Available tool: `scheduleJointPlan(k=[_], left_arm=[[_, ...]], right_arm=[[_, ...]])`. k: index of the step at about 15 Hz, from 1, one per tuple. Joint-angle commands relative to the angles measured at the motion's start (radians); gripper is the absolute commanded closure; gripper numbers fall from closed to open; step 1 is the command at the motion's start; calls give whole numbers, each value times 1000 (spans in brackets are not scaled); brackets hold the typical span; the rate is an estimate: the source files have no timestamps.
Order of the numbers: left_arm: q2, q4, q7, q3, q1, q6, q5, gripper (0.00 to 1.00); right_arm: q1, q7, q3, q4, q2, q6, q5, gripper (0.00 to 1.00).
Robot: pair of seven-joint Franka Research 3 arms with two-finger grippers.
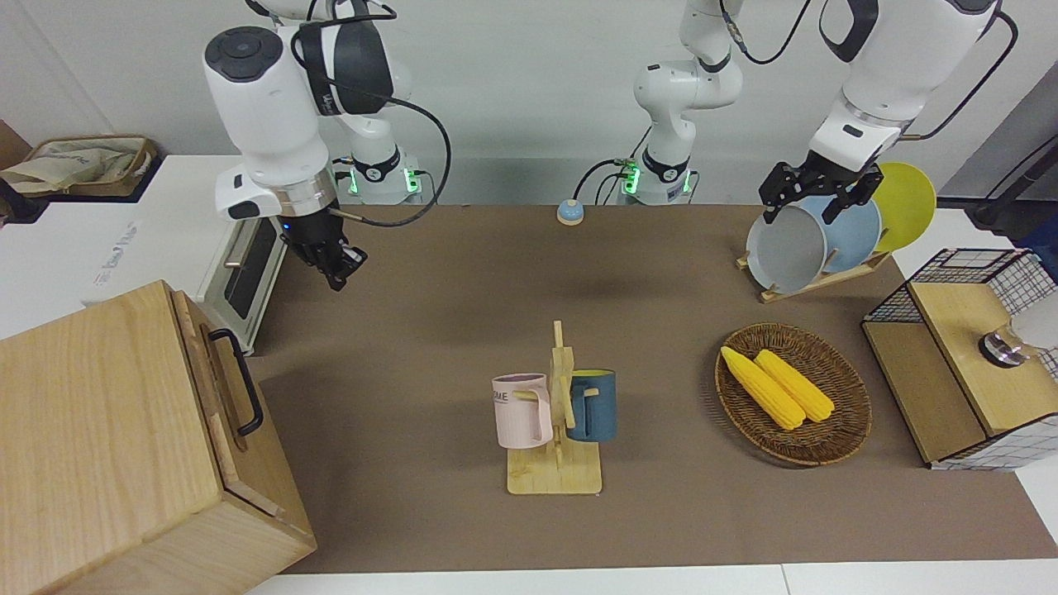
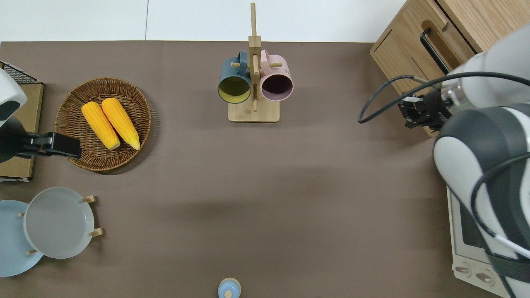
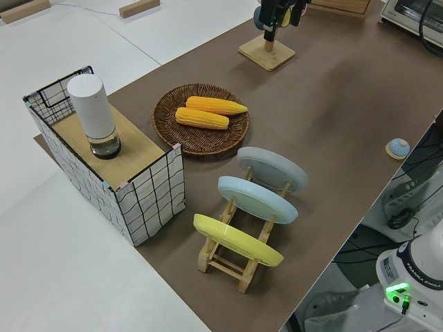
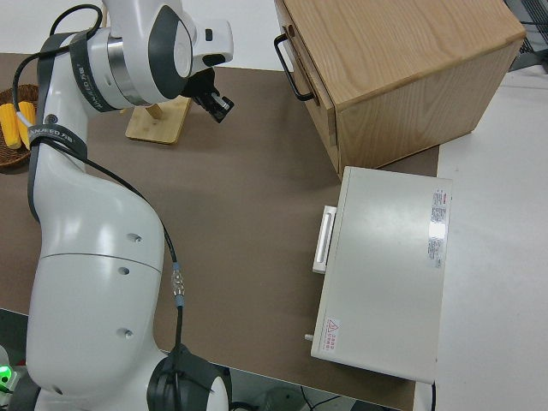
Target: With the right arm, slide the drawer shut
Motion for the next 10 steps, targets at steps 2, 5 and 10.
scheduleJointPlan(k=[2,5,10], left_arm=[[11,26,10,-6,4,-20,17,7],[11,26,10,-6,4,-20,17,7],[11,24,10,-6,4,-20,17,7]], right_arm=[[29,-298,-125,-63,-86,-95,75,1000],[22,-440,-145,-61,-101,-122,79,1000],[16,-554,-172,-54,-118,-147,67,1000]])
